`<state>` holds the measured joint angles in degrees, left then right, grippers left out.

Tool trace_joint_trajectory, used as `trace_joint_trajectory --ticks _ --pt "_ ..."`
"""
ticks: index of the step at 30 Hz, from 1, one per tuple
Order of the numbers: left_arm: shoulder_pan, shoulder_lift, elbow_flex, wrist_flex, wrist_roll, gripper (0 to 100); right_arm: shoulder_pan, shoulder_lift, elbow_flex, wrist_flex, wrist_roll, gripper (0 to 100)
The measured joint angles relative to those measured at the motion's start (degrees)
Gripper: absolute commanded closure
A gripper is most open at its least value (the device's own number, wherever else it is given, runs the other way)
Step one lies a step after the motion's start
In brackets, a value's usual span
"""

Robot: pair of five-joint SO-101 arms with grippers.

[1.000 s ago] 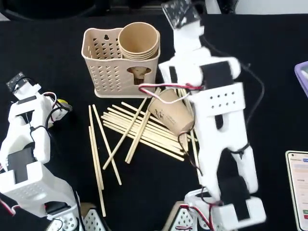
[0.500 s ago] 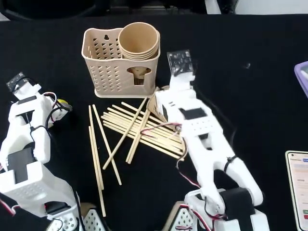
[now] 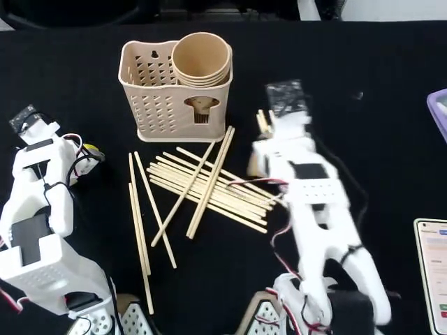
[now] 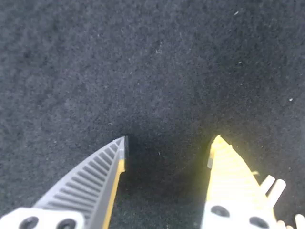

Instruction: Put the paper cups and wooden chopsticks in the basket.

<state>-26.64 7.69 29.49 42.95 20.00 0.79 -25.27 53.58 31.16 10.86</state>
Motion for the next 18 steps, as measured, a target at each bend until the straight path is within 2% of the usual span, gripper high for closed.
trace_joint_trajectory --ticks 4,8,13,18 --pt "0.0 0.0 0.0 0.0 0.0 71 6.3 -7.6 1.2 5.8 2.3 77.9" --pt "0.0 0.0 0.0 0.0 0.0 71 7.4 -17.0 1.2 11.4 2.8 77.6" --pt "0.0 0.0 0.0 0.0 0.0 71 3.4 -27.9 1.2 15.2 2.8 75.6" --pt "0.0 0.0 0.0 0.0 0.0 71 -1.9 -28.4 1.2 16.2 2.8 71.6"
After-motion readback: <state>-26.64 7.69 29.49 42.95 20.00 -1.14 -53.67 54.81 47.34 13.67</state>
